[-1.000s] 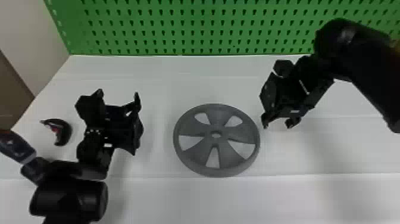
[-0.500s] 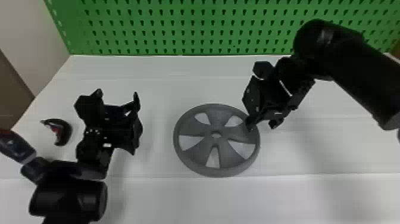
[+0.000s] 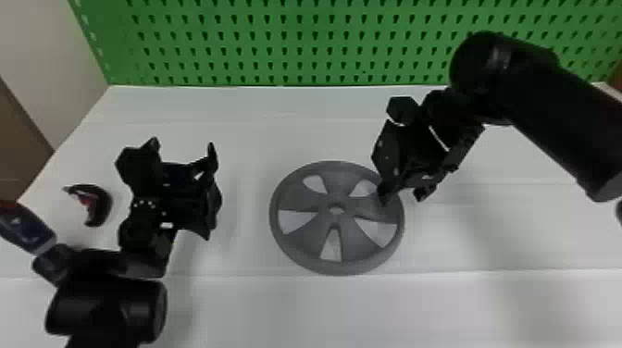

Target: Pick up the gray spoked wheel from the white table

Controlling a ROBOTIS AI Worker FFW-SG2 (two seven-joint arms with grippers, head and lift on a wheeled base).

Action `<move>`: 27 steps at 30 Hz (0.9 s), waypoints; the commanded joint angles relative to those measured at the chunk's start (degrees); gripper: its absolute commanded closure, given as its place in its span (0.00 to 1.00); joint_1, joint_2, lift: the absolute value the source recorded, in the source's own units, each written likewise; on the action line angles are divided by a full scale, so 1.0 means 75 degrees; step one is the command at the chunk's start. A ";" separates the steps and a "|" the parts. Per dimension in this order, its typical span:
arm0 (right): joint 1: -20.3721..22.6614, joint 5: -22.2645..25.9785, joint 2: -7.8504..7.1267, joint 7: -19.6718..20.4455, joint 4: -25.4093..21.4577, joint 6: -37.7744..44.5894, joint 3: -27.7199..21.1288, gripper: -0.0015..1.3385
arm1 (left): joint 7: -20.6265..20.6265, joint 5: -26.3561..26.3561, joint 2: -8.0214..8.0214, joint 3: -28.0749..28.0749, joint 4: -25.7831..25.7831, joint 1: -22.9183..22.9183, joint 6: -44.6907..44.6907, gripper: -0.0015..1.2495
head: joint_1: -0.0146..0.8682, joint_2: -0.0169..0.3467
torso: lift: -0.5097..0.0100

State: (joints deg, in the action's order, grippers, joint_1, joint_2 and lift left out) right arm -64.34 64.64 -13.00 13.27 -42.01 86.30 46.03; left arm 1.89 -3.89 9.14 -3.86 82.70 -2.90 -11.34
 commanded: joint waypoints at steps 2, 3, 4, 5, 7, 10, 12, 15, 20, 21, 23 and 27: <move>0.0012 0.0018 0.0011 0.0000 0.0023 -0.0011 0.0027 0.34 | 0.0006 0.0003 0.0000 -0.0001 0.0000 0.0000 0.0000 0.14 | 0.93 0.17 | 0.79; 0.0012 0.0018 0.0023 0.0000 0.0047 0.0013 0.0027 0.34 | 0.0006 -0.0008 0.0000 -0.0001 0.0000 0.0000 0.0000 0.14 | 0.93 0.17 | 0.79; 0.0000 0.0018 0.0046 0.0047 0.0082 0.0059 -0.0009 0.34 | 0.0006 -0.0008 0.0000 -0.0001 0.0000 0.0000 0.0000 0.14 | 0.93 0.17 | 0.79; 0.0000 0.0018 0.0070 0.0129 0.0129 0.0106 -0.0091 0.34 | 0.0018 -0.0008 0.0000 -0.0001 0.0000 0.0000 0.0000 0.14 | 0.93 0.17 | 0.79; 0.0000 0.0205 0.0140 0.0574 0.0269 0.0165 -0.0301 0.34 | 0.0018 0.0003 0.0000 -0.0001 0.0000 0.0000 0.0012 0.14 | 0.93 0.17 | 0.79; -0.0070 0.1776 0.0199 0.2274 0.0879 -0.0152 -0.0442 0.34 | 0.0018 0.0015 0.0000 -0.0001 0.0000 0.0012 0.0047 0.14 | 0.93 0.17 | 0.79; -0.0152 0.3112 0.0187 0.3188 0.1394 -0.0644 -0.0102 0.34 | 0.0018 0.0039 0.0012 -0.0013 0.0000 0.0012 0.0047 0.14 | 0.93 0.17 | 0.79; -0.0305 0.3569 0.0222 0.3762 0.1617 -0.0984 0.0238 0.34 | 0.0018 0.0062 0.0035 -0.0060 0.0000 0.0012 0.0082 0.14 | 0.93 0.17 | 0.79; -0.0422 0.3791 0.0293 0.3985 0.1898 -0.1230 0.0273 0.34 | 0.0018 0.0039 0.0082 -0.0083 0.0000 0.0000 0.0094 0.14 | 0.93 0.17 | 0.79; -0.0422 0.3885 0.0304 0.3985 0.1980 -0.1300 0.0308 0.34 | 0.0018 0.0050 0.0082 -0.0083 0.0000 0.0000 0.0094 0.14 | 0.93 0.17 | 0.79; -0.0433 0.4096 0.0339 0.3985 0.2191 -0.1394 0.0378 0.34 | 0.0018 0.0050 0.0106 -0.0095 0.0000 0.0000 0.0094 0.14 | 0.93 0.17 | 0.79; -0.0433 0.5034 0.0398 0.3985 0.2836 -0.1769 0.0788 0.34 | 0.0018 0.0050 0.0129 -0.0118 0.0000 0.0000 0.0117 0.14 | 0.93 0.17 | 0.79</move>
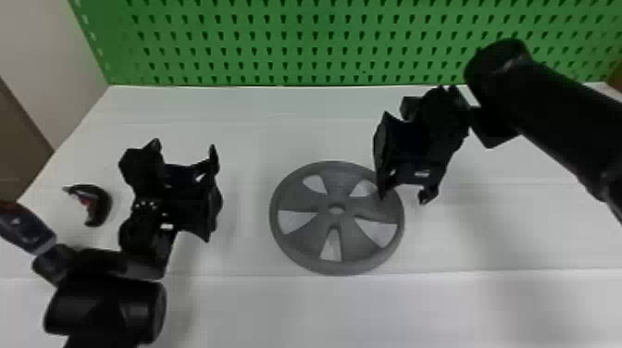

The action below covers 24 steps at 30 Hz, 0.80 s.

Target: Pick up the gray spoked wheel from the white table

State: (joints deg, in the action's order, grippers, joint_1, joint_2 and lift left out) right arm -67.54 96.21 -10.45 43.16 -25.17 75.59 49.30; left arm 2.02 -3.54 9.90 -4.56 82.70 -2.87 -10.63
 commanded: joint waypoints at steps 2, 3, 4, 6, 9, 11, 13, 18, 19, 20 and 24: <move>0.0006 0.0871 0.0058 0.0000 0.0708 -0.0469 0.0388 0.34 | 0.0000 0.0015 0.0027 -0.0048 0.0000 -0.0004 0.0047 0.14 | 0.93 0.17 | 0.79; 0.0006 0.0871 0.0070 0.0000 0.0743 -0.0551 0.0399 0.34 | 0.0000 0.0003 0.0027 -0.0048 0.0000 0.0008 0.0047 0.14 | 0.93 0.17 | 0.79; -0.0006 0.0871 0.0070 0.0000 0.0743 -0.0633 0.0399 0.34 | 0.0000 0.0003 0.0027 -0.0048 0.0000 0.0008 0.0047 0.14 | 0.93 0.17 | 0.79; -0.0030 0.0848 0.0070 0.0000 0.0743 -0.0692 0.0399 0.34 | 0.0000 0.0003 0.0039 -0.0060 0.0000 -0.0004 0.0047 0.14 | 0.93 0.17 | 0.79; -0.0076 0.0660 0.0070 -0.0012 0.0673 -0.0739 0.0411 0.34 | 0.0000 0.0003 0.0051 -0.0072 0.0000 -0.0004 0.0047 0.14 | 0.93 0.17 | 0.79; -0.0100 0.0660 0.0070 -0.0024 0.0661 -0.0762 0.0435 0.34 | 0.0000 -0.0008 0.0062 -0.0072 0.0000 -0.0004 0.0047 0.14 | 0.93 0.17 | 0.79; -0.0088 0.0660 0.0070 -0.0047 0.0661 -0.0762 0.0411 0.34 | 0.0000 -0.0020 0.0074 -0.0072 0.0000 -0.0004 0.0047 0.14 | 0.93 0.17 | 0.79; -0.0088 0.0930 0.0070 -0.0024 0.0708 -0.0762 0.0411 0.34 | 0.0012 -0.0032 0.0086 -0.0072 0.0000 0.0008 0.0047 0.14 | 0.93 0.17 | 0.79; -0.0088 0.0930 0.0081 0.0011 0.0708 -0.0704 0.0353 0.34 | 0.0012 -0.0044 0.0086 -0.0072 0.0000 0.0008 0.0047 0.14 | 0.93 0.17 | 0.79; -0.0065 0.0930 0.0081 0.0105 0.0708 -0.0692 0.0247 0.34 | 0.0012 -0.0055 0.0086 -0.0060 0.0012 0.0019 0.0047 0.14 | 0.93 0.17 | 0.79; 0.0193 0.0918 0.0163 0.1277 0.0509 -0.0411 -0.0948 0.34 | 0.0024 -0.0067 0.0109 -0.0001 0.0070 0.0078 0.0047 0.14 | 0.93 0.17 | 0.79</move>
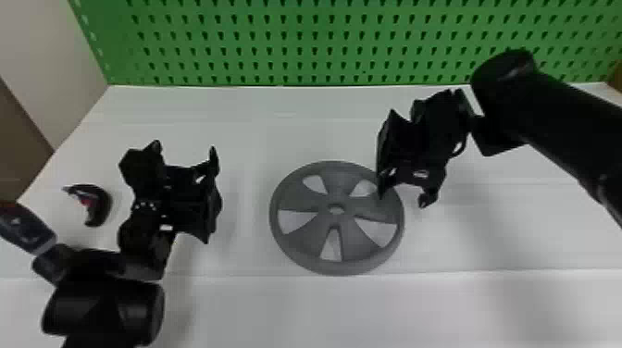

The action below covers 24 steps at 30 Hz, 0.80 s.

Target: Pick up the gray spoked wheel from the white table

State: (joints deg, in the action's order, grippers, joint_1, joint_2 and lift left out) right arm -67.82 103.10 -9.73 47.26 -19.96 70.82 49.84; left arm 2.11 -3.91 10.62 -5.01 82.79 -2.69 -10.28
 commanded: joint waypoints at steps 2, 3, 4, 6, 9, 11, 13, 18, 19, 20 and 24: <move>0.0441 -0.0035 0.0078 0.1304 -0.0480 0.0307 -0.1618 0.34 | 0.0023 -0.0018 0.0026 0.0082 0.0094 0.0089 0.0000 0.14 | 0.93 0.17 | 0.79; 0.0559 -0.0082 0.0102 0.1550 -0.0609 0.0389 -0.1958 0.34 | 0.0023 -0.0018 0.0038 0.0093 0.0106 0.0101 0.0000 0.14 | 0.93 0.17 | 0.79; 0.0699 -0.0117 0.0114 0.1749 -0.0773 0.0436 -0.2274 0.34 | 0.0035 -0.0029 0.0038 0.0117 0.0118 0.0113 0.0000 0.14 | 0.93 0.17 | 0.79; 0.0887 -0.0117 0.0137 0.1878 -0.0937 0.0530 -0.2544 0.34 | 0.0082 -0.0029 0.0049 0.0117 0.0129 0.0136 0.0000 0.14 | 0.93 0.17 | 0.79; 0.1180 -0.0129 0.0172 0.2312 -0.1300 0.0577 -0.3013 0.34 | 0.0093 -0.0053 0.0073 0.0117 0.0153 0.0148 0.0000 0.14 | 0.93 0.17 | 0.79; 0.1391 -0.0164 0.0242 0.2675 -0.1523 0.0541 -0.3376 0.34 | 0.0105 -0.0065 0.0085 0.0117 0.0164 0.0159 0.0000 0.14 | 0.93 0.17 | 0.79; 0.1602 -0.0551 0.0301 0.2816 -0.1816 0.0541 -0.3903 0.34 | 0.0129 -0.0076 0.0108 0.0117 0.0176 0.0159 0.0000 0.14 | 0.93 0.17 | 0.79; 0.1941 -0.0844 0.0383 0.3167 -0.2074 0.0541 -0.4735 0.34 | 0.0152 -0.0100 0.0120 0.0128 0.0200 0.0183 0.0000 0.14 | 0.93 0.17 | 0.79; 0.2012 -0.0914 0.0383 0.3191 -0.2132 0.0553 -0.4876 0.34 | 0.0164 -0.0112 0.0120 0.0128 0.0211 0.0183 0.0000 0.14 | 0.93 0.17 | 0.79; 0.2082 -0.0996 0.0383 0.3214 -0.2214 0.0553 -0.5028 0.34 | 0.0164 -0.0112 0.0131 0.0128 0.0211 0.0183 0.0000 0.14 | 0.93 0.17 | 0.79; 0.2363 -0.1324 0.0442 0.3495 -0.2507 0.0541 -0.5661 0.34 | 0.0187 -0.0123 0.0155 0.0128 0.0235 0.0206 0.0000 0.14 | 0.93 0.17 | 0.79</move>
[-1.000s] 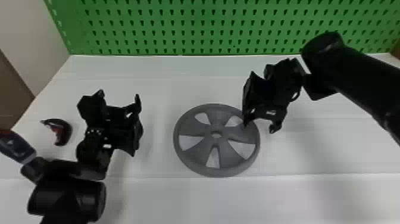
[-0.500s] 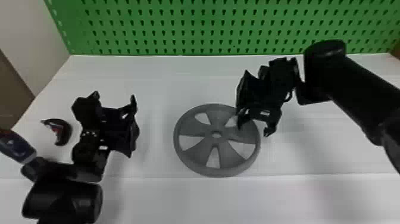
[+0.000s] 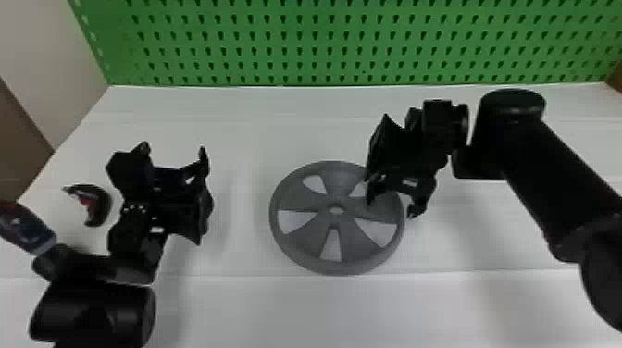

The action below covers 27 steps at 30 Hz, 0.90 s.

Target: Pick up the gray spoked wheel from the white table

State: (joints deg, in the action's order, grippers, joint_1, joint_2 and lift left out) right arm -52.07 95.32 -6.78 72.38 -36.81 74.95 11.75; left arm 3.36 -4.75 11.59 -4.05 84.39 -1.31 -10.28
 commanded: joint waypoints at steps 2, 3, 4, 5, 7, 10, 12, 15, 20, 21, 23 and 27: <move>0.0345 -0.0323 0.0060 0.0170 -0.0283 -0.0009 -0.0700 0.34 | 0.0033 -0.0011 0.0025 0.0013 0.0033 0.0034 0.0000 0.14 | 0.93 0.17 | 0.79; 0.0369 -0.0382 0.0060 0.0170 -0.0330 -0.0009 -0.0735 0.34 | 0.0033 -0.0011 0.0025 0.0013 0.0033 0.0034 0.0000 0.14 | 0.93 0.17 | 0.79; 0.0427 -0.0487 0.0072 0.0182 -0.0436 -0.0009 -0.0794 0.34 | 0.0033 -0.0011 0.0036 0.0001 0.0033 0.0034 0.0000 0.14 | 0.93 0.17 | 0.79; 0.0474 -0.0569 0.0072 0.0182 -0.0518 -0.0009 -0.0829 0.34 | 0.0044 -0.0023 0.0036 0.0001 0.0033 0.0034 0.0000 0.14 | 0.93 0.17 | 0.79; 0.0556 -0.0628 0.0095 0.0193 -0.0635 0.0003 -0.0899 0.34 | 0.0044 -0.0023 0.0048 0.0013 0.0045 0.0046 0.0000 0.14 | 0.93 0.17 | 0.79; 0.0709 -0.0628 0.0095 0.0193 -0.0846 0.0015 -0.1040 0.34 | 0.0044 -0.0035 0.0048 0.0025 0.0045 0.0057 0.0000 0.14 | 0.93 0.17 | 0.79; 0.0826 -0.0663 0.0107 0.0205 -0.1033 0.0038 -0.1145 0.34 | 0.0044 -0.0035 0.0060 0.0025 0.0057 0.0057 0.0000 0.14 | 0.93 0.17 | 0.79; 0.1060 -0.0651 0.0131 0.0228 -0.1268 0.0062 -0.1426 0.34 | 0.0044 -0.0047 0.0060 0.0036 0.0068 0.0081 0.0000 0.14 | 0.93 0.17 | 0.79; 0.1482 -0.0639 0.0189 0.0498 -0.1900 0.0073 -0.1883 0.34 | 0.0068 -0.0047 0.0072 0.0060 0.0104 0.0116 0.0000 0.14 | 0.93 0.17 | 0.79; 0.1529 -0.0557 0.0213 0.0662 -0.1982 0.0073 -0.1930 0.34 | 0.0068 -0.0058 0.0072 0.0083 0.0127 0.0140 0.0000 0.14 | 0.93 0.17 | 0.79; 0.1611 -0.0405 0.0224 0.1037 -0.2158 0.0085 -0.1977 0.34 | 0.0080 -0.0058 0.0072 0.0095 0.0139 0.0140 0.0000 0.14 | 0.93 0.17 | 0.79; 0.1634 -0.0276 0.0259 0.1646 -0.2311 0.0202 -0.1895 0.34 | 0.0091 -0.0058 0.0083 0.0083 0.0139 0.0140 0.0000 0.14 | 0.93 0.17 | 0.79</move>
State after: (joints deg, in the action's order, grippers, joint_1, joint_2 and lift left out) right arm -40.20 92.21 -5.09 82.52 -52.81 75.64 -2.75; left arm 4.03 -5.18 12.13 -3.38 85.37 -0.29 -10.28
